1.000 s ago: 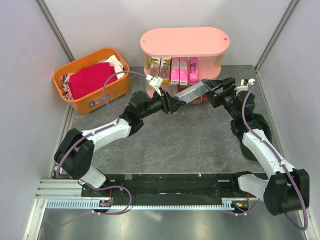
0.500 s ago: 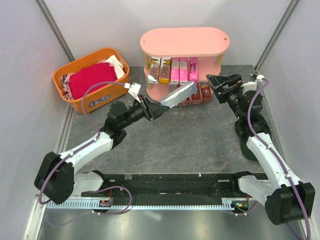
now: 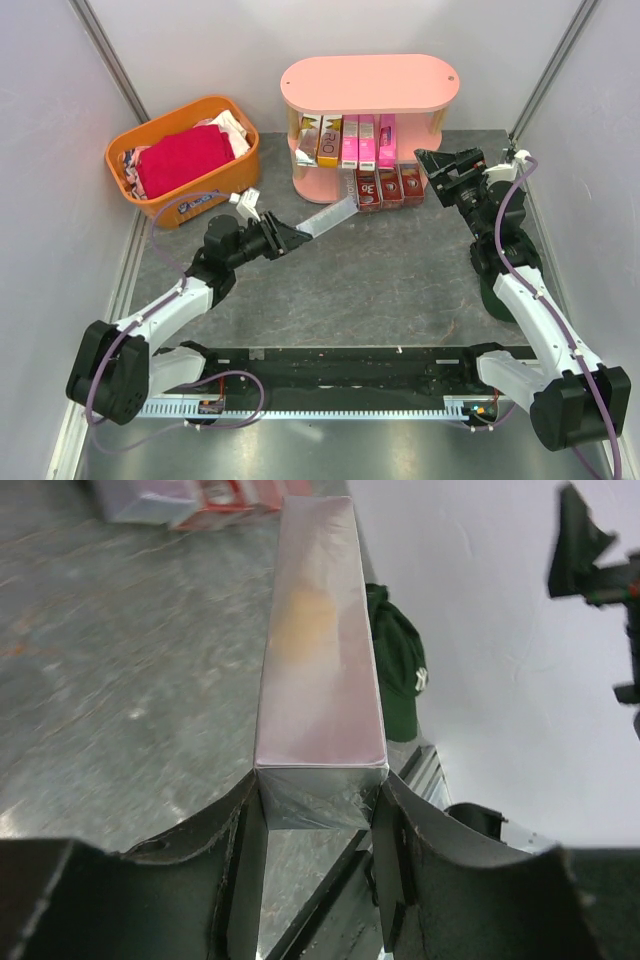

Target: Place and organize the toothpastes onto the shelf

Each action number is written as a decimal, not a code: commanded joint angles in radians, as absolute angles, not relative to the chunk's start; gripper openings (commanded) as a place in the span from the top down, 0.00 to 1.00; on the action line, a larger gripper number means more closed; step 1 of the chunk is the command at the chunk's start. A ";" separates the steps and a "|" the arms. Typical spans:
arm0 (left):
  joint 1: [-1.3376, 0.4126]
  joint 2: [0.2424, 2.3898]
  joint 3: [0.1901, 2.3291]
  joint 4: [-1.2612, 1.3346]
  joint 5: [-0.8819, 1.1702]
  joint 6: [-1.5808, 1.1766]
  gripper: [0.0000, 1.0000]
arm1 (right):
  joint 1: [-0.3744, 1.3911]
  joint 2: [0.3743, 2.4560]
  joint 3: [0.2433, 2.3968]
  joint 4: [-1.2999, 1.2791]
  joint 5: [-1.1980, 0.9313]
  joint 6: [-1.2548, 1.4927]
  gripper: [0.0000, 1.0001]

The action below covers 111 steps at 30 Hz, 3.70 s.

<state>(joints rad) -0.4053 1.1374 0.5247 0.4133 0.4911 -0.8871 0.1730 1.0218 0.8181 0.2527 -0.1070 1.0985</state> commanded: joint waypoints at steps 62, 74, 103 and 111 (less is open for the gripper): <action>-0.373 2.082 0.897 0.954 0.133 -1.365 0.85 | 0.172 1.011 0.893 0.189 -0.114 1.002 0.02; -0.416 2.112 0.940 0.973 0.233 -1.284 0.60 | 0.172 1.008 0.884 0.190 -0.115 1.003 0.02; -0.477 1.965 0.707 1.144 0.284 -1.043 0.01 | 0.170 1.009 0.882 0.189 -0.133 0.973 0.02; -0.488 1.604 0.713 0.719 0.196 -0.749 0.00 | 0.172 1.037 0.929 0.106 -0.103 0.870 0.02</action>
<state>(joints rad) -0.4770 1.7916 0.6689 0.9306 0.2630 -0.9871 0.1730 1.0199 0.8600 0.1448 -0.1223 0.9493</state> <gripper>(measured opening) 0.991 0.982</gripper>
